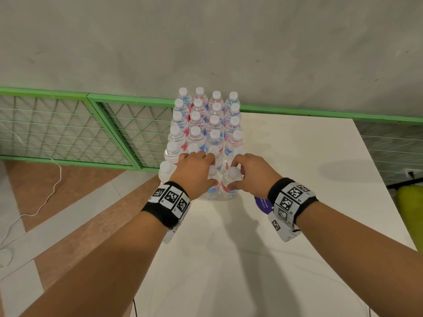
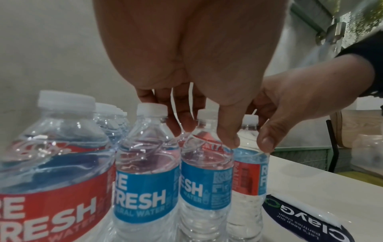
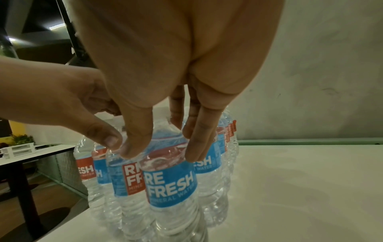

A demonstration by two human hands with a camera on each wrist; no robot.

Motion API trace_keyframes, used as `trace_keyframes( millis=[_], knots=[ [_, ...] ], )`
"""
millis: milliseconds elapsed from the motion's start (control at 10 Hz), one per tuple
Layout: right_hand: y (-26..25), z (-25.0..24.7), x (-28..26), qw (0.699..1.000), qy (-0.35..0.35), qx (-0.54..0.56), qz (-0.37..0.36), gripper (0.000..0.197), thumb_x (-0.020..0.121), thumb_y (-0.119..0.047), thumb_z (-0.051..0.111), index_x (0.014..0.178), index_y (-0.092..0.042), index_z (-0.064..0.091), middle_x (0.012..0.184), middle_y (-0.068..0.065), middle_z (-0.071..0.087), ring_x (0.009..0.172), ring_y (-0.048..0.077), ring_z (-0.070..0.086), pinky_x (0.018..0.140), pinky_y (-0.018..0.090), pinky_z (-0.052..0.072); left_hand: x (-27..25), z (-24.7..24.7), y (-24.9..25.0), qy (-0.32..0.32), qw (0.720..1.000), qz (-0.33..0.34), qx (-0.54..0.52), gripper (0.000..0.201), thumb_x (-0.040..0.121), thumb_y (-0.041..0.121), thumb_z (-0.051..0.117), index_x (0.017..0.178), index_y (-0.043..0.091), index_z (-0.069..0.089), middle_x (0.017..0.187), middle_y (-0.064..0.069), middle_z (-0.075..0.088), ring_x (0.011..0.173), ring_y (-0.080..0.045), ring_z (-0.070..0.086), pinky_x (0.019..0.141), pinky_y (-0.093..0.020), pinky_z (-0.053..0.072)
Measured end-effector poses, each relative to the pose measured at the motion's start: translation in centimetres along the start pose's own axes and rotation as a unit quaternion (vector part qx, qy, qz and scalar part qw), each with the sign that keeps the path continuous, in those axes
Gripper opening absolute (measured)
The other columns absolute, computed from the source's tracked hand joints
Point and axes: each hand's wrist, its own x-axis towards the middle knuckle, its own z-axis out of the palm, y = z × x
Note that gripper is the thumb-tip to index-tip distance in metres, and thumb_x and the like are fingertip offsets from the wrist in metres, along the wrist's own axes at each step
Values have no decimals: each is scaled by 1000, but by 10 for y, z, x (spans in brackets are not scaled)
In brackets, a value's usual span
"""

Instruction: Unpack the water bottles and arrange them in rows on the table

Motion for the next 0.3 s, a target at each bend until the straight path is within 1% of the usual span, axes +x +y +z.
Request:
trace_keyframes(
  millis=[100, 200, 300],
  knots=[
    [2, -7, -7, 1000, -7, -2, -15, 57, 67, -47, 83, 111, -24, 56, 96, -3, 52, 81, 14, 51, 72, 26, 42, -7, -4, 1, 3, 999, -3, -36, 56, 77, 52, 71, 123, 26, 53, 112, 4, 56, 105, -21, 55, 96, -37, 35],
    [3, -25, -24, 999, 3, -15, -34, 47, 78, -47, 75, 115, -25, 56, 102, -2, 54, 81, 13, 53, 75, 26, 44, -24, -17, 7, 67, 994, -14, -89, 54, 77, 49, 74, 122, 26, 56, 114, 4, 55, 107, -20, 54, 94, -38, 40],
    [20, -39, -66, 999, -12, -9, -46, 34, 82, -47, 70, 109, -29, 58, 97, -8, 55, 80, 9, 55, 75, 24, 45, -54, -25, 19, 160, 975, 9, -150, 37, 82, 44, 68, 113, 25, 60, 108, 6, 57, 100, -20, 56, 87, -41, 46]
  ],
)
